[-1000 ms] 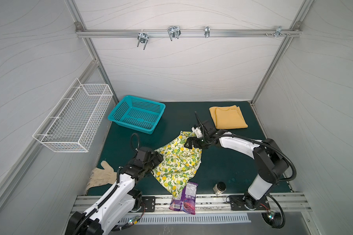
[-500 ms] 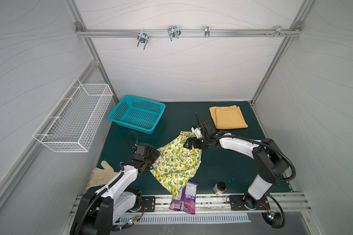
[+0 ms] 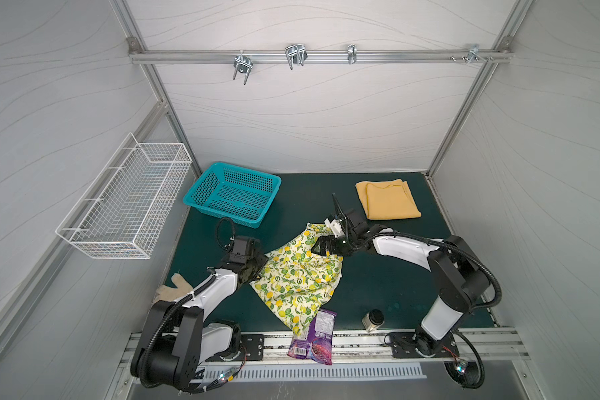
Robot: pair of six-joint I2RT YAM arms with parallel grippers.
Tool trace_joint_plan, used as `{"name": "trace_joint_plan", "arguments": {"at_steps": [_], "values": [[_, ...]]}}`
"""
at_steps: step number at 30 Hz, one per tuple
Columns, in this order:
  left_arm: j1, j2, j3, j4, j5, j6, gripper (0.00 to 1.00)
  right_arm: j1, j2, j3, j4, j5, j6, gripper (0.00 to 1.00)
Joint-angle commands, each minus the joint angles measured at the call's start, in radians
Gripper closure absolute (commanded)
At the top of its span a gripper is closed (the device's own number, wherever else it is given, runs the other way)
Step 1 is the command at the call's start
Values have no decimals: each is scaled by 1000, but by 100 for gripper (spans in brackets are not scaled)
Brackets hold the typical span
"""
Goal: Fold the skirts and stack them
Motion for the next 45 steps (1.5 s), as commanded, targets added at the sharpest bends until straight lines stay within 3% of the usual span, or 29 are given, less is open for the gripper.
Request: {"name": "trace_joint_plan", "arguments": {"at_steps": [1,2,5,13,20,27,35,40,45], "values": [[6,36,63,-2,-11,27,72,-5,-21,-13,30,-20,12,1],[7,56,75,-7,-10,33,83,-5,-24,-17,33,-22,14,1],[9,111,109,-11,5,56,100,-5,-35,-26,41,-25,17,1],[-5,133,193,-6,87,99,100,-6,-102,-40,35,22,5,1],[-95,117,441,-155,71,217,100,-7,-189,0,-53,210,-69,1],[-180,357,785,-256,113,371,100,-10,-275,12,-120,369,-115,1],[-292,765,1326,-469,120,548,100,-11,-438,-84,-134,470,-92,1],[-348,988,1623,-514,175,563,100,-10,-531,-160,-131,494,-84,1],[-364,1163,1841,-510,281,522,100,-2,-524,-167,-157,518,-129,1]]}}
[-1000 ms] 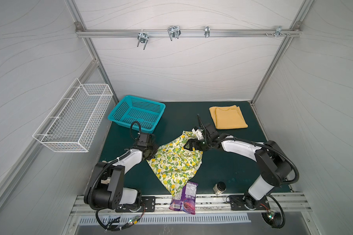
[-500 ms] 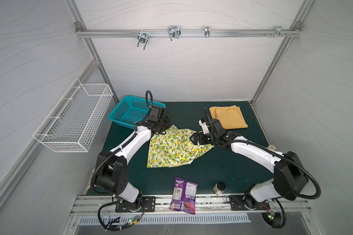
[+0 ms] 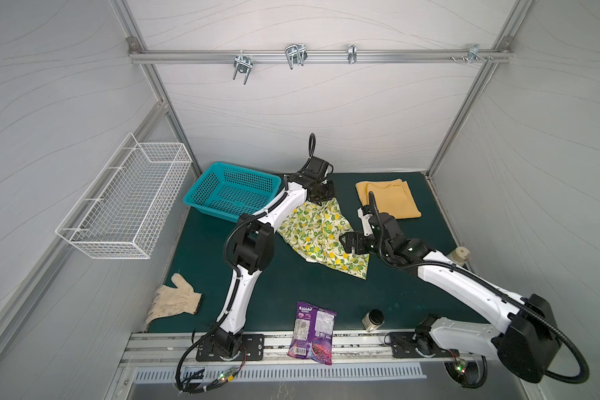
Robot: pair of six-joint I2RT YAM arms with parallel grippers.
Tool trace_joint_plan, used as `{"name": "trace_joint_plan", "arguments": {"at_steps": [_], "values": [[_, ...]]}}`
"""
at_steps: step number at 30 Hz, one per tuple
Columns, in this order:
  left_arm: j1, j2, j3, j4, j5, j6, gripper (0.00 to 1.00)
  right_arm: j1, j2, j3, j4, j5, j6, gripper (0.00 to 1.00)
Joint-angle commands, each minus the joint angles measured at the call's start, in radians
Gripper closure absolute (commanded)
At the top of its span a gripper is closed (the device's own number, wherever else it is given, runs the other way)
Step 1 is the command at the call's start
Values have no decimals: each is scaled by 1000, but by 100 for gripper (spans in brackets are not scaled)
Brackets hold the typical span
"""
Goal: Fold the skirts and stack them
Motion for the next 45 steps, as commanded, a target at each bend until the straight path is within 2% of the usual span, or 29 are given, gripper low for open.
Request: {"name": "trace_joint_plan", "arguments": {"at_steps": [1,2,3,5,8,9,12,17,24,27,33,43,45], "values": [[-3,91,152,-28,95,-7,100,8,19,10,-36,41,-43,1],[-3,109,179,-39,103,-13,94,21,44,23,-50,66,-56,1],[-2,111,187,-44,110,-16,73,36,71,38,-62,97,-70,1],[-1,75,152,-45,92,-4,43,62,120,65,-83,149,-93,1],[24,-46,20,-6,70,-6,4,96,180,115,-130,206,-106,1],[43,-97,-44,15,69,-22,1,115,188,126,-135,231,-107,1],[115,-241,-224,70,120,-92,1,188,201,143,-130,312,-126,1],[199,-451,-544,107,178,-135,1,218,317,211,-172,331,-146,2],[248,-713,-935,240,222,-191,1,232,530,328,-256,327,-90,12],[252,-810,-1056,267,198,-199,1,245,600,373,-273,343,-56,13],[269,-932,-1208,290,189,-196,1,268,717,462,-314,376,-10,13],[310,-979,-1330,322,238,-188,1,272,813,512,-347,442,39,17],[319,-975,-1342,326,248,-187,1,272,818,510,-348,451,43,21]]}}
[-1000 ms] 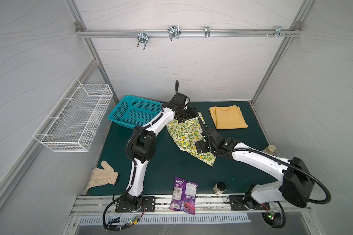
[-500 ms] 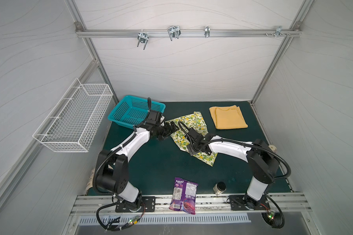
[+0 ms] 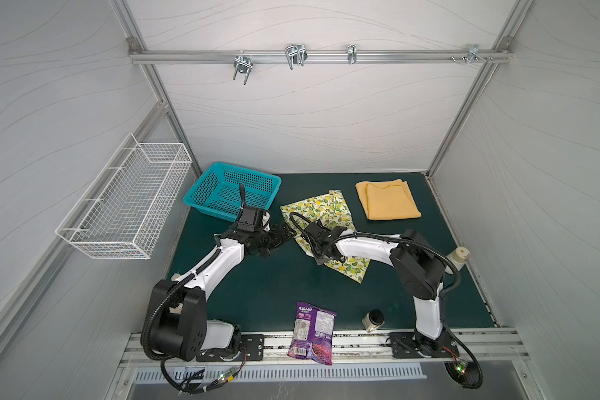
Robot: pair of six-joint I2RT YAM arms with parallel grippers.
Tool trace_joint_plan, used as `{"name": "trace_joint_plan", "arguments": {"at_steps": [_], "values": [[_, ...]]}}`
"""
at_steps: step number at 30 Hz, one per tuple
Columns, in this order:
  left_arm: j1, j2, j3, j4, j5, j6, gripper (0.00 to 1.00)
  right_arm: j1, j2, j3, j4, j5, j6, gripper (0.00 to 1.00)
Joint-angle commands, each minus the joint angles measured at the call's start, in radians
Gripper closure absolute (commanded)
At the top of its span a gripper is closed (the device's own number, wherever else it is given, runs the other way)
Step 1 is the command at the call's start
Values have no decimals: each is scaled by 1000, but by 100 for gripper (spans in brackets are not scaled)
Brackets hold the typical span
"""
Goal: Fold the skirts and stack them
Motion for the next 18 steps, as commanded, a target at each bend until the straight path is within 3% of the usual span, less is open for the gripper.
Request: {"name": "trace_joint_plan", "arguments": {"at_steps": [1,3,6,14,18], "values": [[17,-11,-4,44,31,3,1,7,21,8,-51,46,34,22],[23,-6,-10,50,39,3,1,4,27,2,-52,45,39,31],[28,4,-15,53,44,4,1,0,31,-9,-52,44,53,53],[37,20,-19,55,52,6,1,-7,-9,-31,-23,26,48,80],[42,18,-17,53,55,7,1,-8,-74,-20,-21,18,29,89]]}}
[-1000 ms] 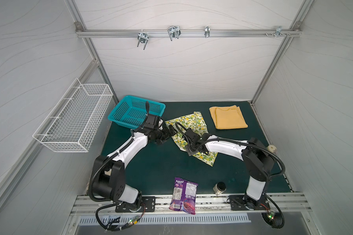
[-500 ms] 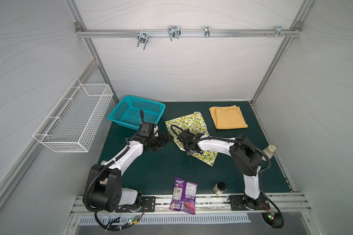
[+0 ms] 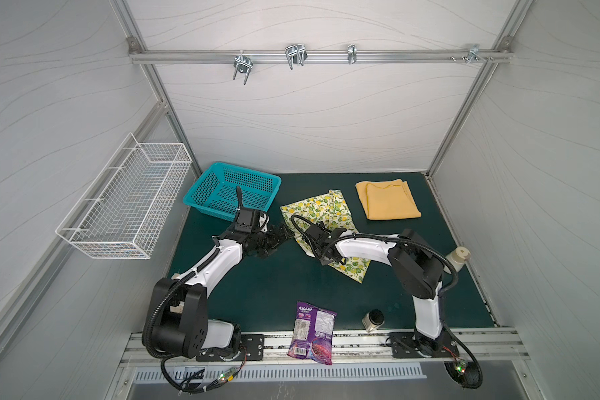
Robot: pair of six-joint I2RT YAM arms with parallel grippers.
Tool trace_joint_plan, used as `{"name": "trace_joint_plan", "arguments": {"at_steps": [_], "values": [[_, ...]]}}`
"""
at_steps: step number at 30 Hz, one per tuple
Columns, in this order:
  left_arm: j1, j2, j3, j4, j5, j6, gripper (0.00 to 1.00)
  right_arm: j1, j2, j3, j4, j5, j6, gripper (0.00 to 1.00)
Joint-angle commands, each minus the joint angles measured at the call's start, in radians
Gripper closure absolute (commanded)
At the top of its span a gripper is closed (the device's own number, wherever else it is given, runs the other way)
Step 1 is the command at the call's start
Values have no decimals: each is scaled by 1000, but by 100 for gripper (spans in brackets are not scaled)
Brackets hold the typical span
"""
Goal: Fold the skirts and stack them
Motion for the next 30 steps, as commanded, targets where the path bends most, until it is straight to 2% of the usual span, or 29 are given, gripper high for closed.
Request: {"name": "trace_joint_plan", "arguments": {"at_steps": [1,7,14,22,30], "values": [[7,6,0,28,13,3,1,-12,-87,8,-15,-4,-9,90],[9,4,6,34,24,8,1,-85,-167,35,-46,-31,-55,95],[9,10,-4,51,43,11,1,-252,-255,36,-62,-78,-115,95],[9,25,-3,62,62,5,2,-448,-264,88,-92,-132,-153,95],[8,42,2,67,68,5,2,-562,-302,80,-60,-195,-147,95]]}}
